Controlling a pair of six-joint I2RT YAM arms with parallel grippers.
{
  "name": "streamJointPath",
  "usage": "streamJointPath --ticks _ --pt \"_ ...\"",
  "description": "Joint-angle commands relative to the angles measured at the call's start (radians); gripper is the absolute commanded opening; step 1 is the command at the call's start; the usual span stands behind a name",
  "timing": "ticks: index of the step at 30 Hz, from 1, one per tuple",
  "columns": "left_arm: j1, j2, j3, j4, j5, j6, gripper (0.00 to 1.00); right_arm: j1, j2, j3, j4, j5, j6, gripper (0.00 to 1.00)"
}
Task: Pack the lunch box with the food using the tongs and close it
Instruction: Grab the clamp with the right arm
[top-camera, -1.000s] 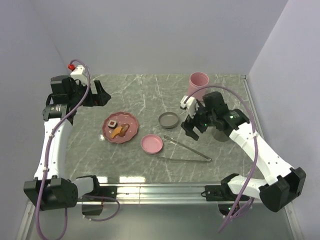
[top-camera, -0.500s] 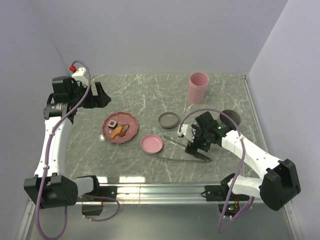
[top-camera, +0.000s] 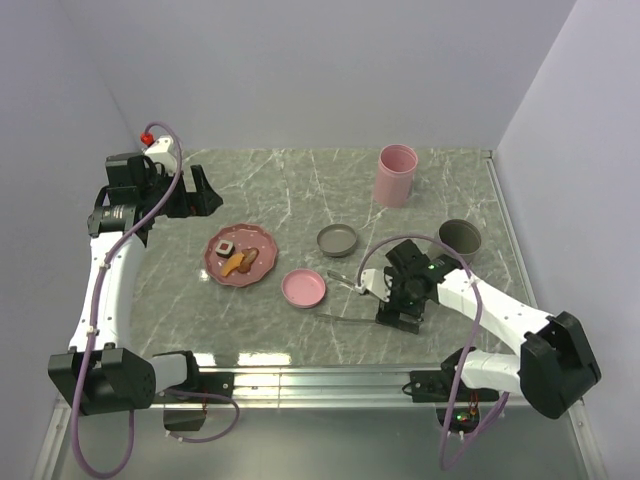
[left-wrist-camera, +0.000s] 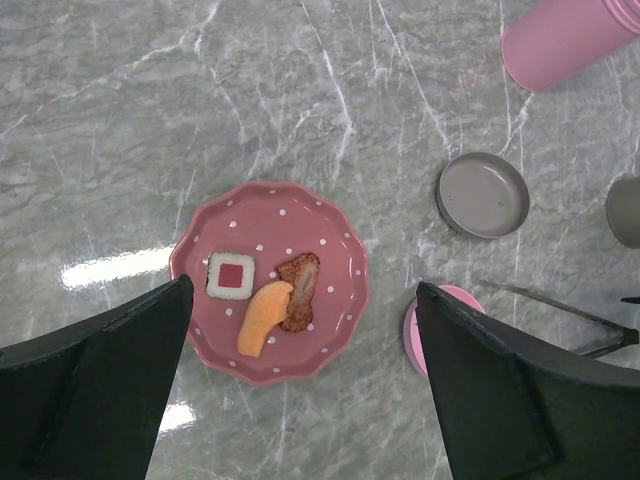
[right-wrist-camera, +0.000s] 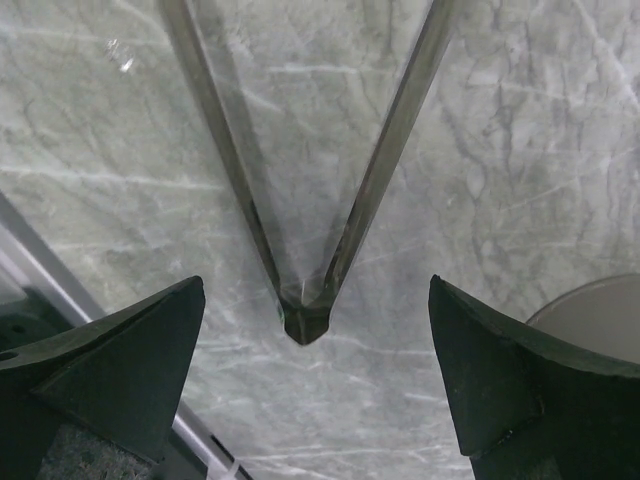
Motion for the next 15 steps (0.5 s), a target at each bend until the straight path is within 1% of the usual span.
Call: streamJointPath --ticks 1,8,15 --pt "0.0 -0.023 0.034 -0.002 0.012 -0.007 0.99 0.013 0.026 -0.007 0.087 0.007 0.032 1.0" --pt "0.0 -0.023 0.038 -0.003 0.015 -0.006 0.99 0.042 0.082 -0.037 0.188 0.031 0.072 1.0" --pt "0.001 -0.026 0.024 0.003 0.011 -0.006 0.99 0.125 0.128 -0.047 0.265 0.039 0.148 1.0"
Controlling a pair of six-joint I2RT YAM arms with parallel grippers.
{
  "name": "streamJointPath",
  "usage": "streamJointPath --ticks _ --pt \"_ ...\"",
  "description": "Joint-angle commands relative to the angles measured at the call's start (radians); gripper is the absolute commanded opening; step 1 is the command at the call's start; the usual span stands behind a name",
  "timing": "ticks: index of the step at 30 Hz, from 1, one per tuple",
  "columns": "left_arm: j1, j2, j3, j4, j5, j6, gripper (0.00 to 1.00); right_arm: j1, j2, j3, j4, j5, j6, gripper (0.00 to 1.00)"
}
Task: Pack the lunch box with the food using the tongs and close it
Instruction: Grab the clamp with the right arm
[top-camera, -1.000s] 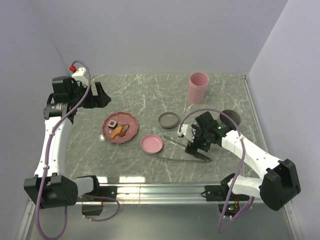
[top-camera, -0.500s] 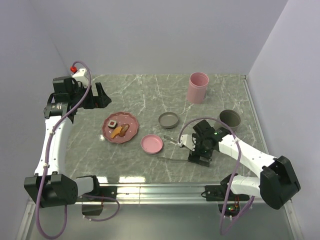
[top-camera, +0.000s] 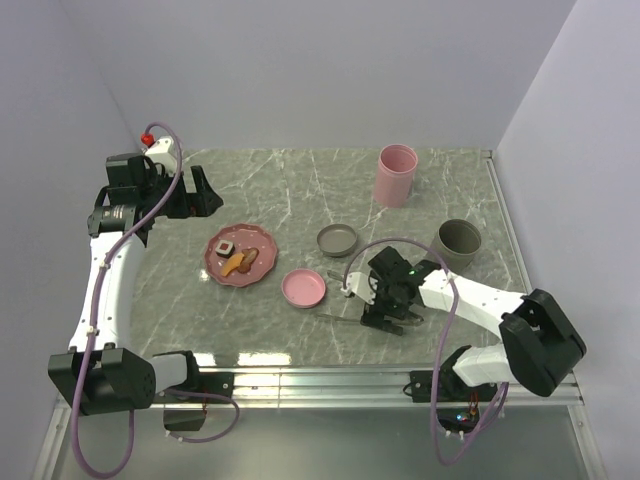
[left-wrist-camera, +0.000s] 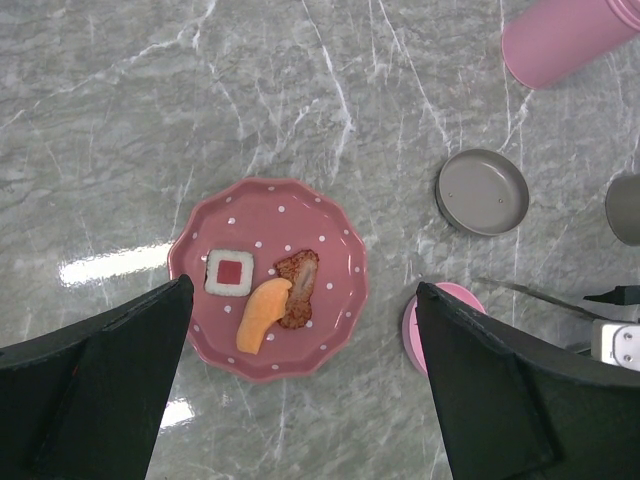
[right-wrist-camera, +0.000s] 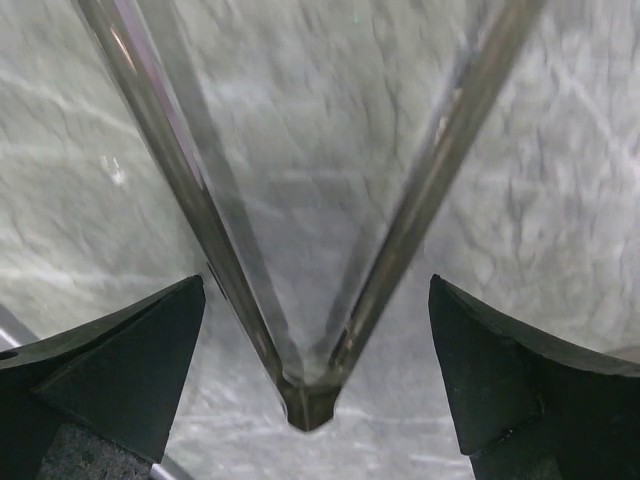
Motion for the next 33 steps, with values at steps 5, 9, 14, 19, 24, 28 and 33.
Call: streamJointPath --ticks 5,9,14,19,24,28,33 --pt "0.0 -0.034 0.002 0.017 0.033 -0.005 0.99 0.065 0.009 -0.014 0.154 -0.015 0.097 1.0" --pt "0.001 -0.037 -0.008 0.022 0.044 -0.008 0.99 0.072 0.023 -0.023 0.193 -0.025 0.1 1.0" --pt "0.0 -0.037 -0.012 0.022 0.051 -0.006 0.99 0.077 0.06 -0.006 0.201 -0.041 0.113 0.96" --pt "0.0 -0.031 -0.007 0.022 0.053 -0.006 0.99 0.088 0.077 -0.003 0.192 -0.047 0.112 0.96" --pt "0.0 -0.024 -0.004 0.022 0.061 -0.011 0.99 0.106 0.096 0.0 0.194 -0.058 0.132 0.88" --pt "0.001 -0.02 -0.002 0.02 0.062 -0.008 0.99 0.105 0.109 0.006 0.192 -0.059 0.133 0.85" --pt "0.001 -0.014 0.005 0.017 0.07 -0.011 0.99 0.106 0.12 0.009 0.201 -0.053 0.147 0.8"
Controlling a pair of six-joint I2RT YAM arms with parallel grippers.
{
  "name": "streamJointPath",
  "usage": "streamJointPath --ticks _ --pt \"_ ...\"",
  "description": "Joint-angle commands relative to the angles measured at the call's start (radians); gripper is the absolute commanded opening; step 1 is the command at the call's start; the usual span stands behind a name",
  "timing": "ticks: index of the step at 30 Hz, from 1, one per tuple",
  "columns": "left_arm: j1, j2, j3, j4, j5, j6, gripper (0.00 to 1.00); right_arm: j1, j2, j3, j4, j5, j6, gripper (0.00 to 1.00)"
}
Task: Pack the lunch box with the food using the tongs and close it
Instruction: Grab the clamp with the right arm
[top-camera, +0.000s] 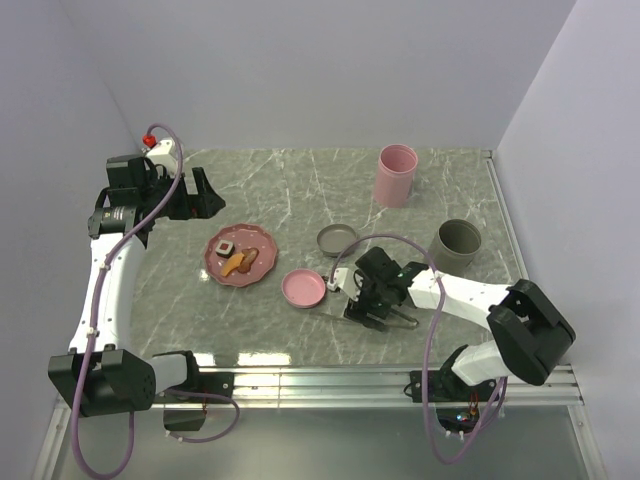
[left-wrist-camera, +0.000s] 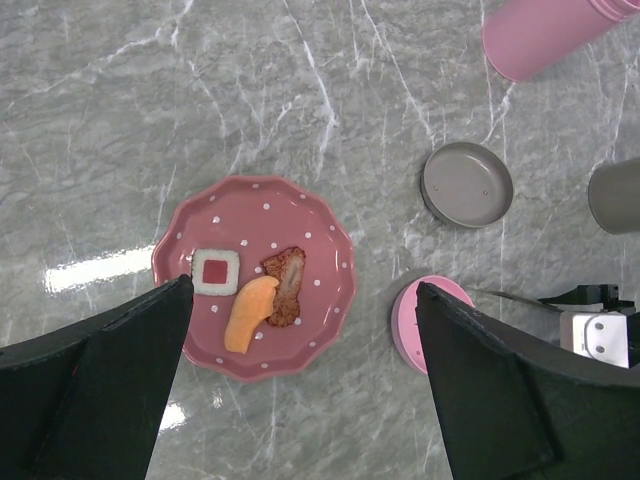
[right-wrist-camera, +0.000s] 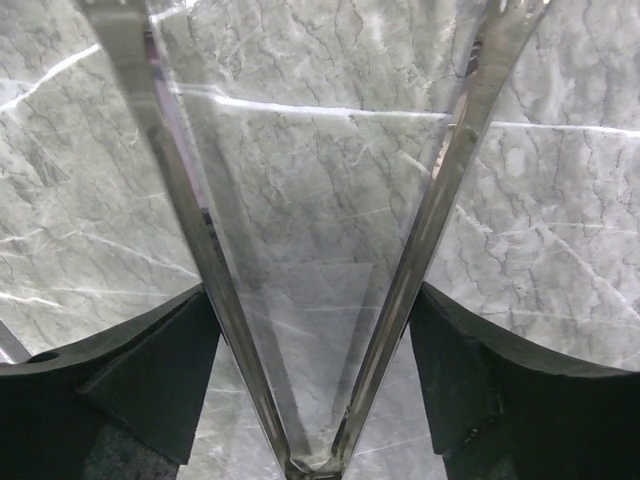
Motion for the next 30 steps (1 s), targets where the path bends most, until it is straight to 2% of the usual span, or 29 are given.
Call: streamJointPath --ticks 1,9,12,18,22,30 --pt "0.001 -0.005 0.019 0.014 0.032 -0.008 1.0 0.01 0.039 -0.008 0.019 0.026 0.01 0.79" --pt "0.0 -0.006 0.014 0.014 0.038 -0.009 0.99 0.011 0.056 0.001 0.021 0.025 0.019 0.72" --pt "0.0 -0.009 0.011 0.013 0.038 -0.005 0.99 0.011 0.055 0.005 0.015 0.019 0.016 0.75" --pt "0.0 -0.015 0.009 0.011 0.042 -0.005 0.99 0.011 -0.039 -0.018 -0.042 0.022 0.003 0.76" --pt "0.0 -0.012 0.008 0.017 0.052 -0.008 0.99 0.006 -0.092 -0.055 -0.067 0.042 -0.007 0.69" --pt "0.0 -0.012 0.0 0.017 0.062 -0.009 0.99 -0.027 -0.2 -0.066 -0.073 0.025 0.018 0.68"
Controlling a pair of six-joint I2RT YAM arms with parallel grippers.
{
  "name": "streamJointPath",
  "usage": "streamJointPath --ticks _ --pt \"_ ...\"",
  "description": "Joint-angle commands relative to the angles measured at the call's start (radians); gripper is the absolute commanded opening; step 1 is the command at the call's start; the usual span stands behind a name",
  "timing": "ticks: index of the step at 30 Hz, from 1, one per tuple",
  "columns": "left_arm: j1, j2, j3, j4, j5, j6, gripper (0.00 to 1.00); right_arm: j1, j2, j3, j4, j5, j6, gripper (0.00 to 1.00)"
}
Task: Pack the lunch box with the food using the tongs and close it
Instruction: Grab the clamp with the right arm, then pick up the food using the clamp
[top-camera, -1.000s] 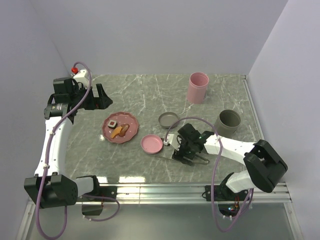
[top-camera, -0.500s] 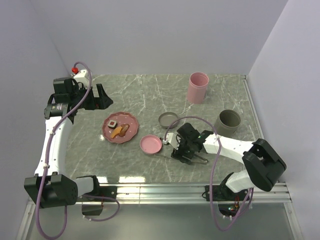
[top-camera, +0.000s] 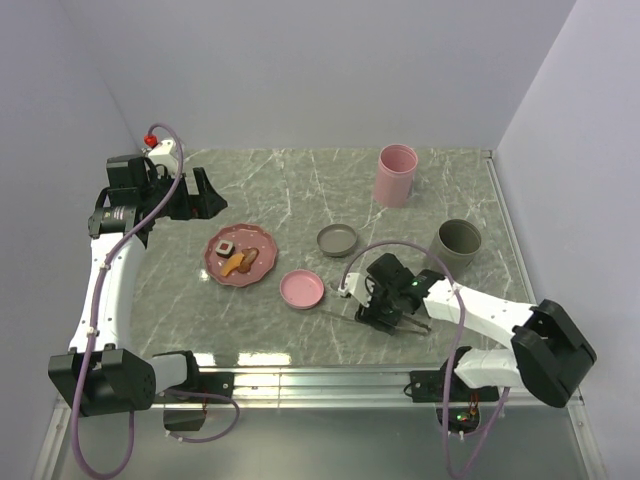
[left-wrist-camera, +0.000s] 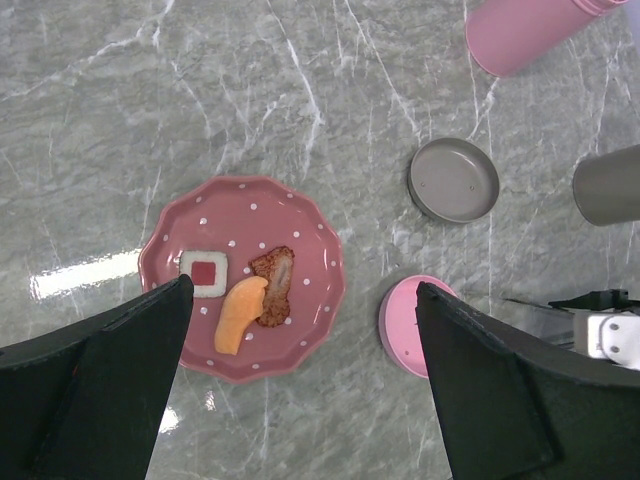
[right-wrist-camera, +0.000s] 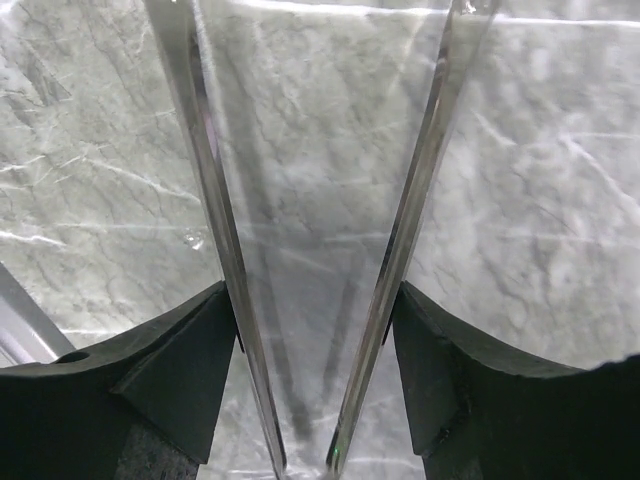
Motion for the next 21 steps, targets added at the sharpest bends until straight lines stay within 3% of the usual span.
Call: streamJointPath --ticks 1,14,21 --pt "0.0 -0.016 -0.001 0.017 0.029 -0.008 0.99 -0.02 -0.072 0.015 -0.014 -0.013 0.01 0.68" --pt "0.0 -0.016 0.003 0.009 0.067 -0.006 0.99 -0.039 -0.246 0.161 -0.185 -0.082 0.047 0.68" --pt "0.001 -0.072 -0.035 0.052 0.185 0.037 0.99 -0.043 -0.264 0.243 -0.238 -0.162 0.07 0.67"
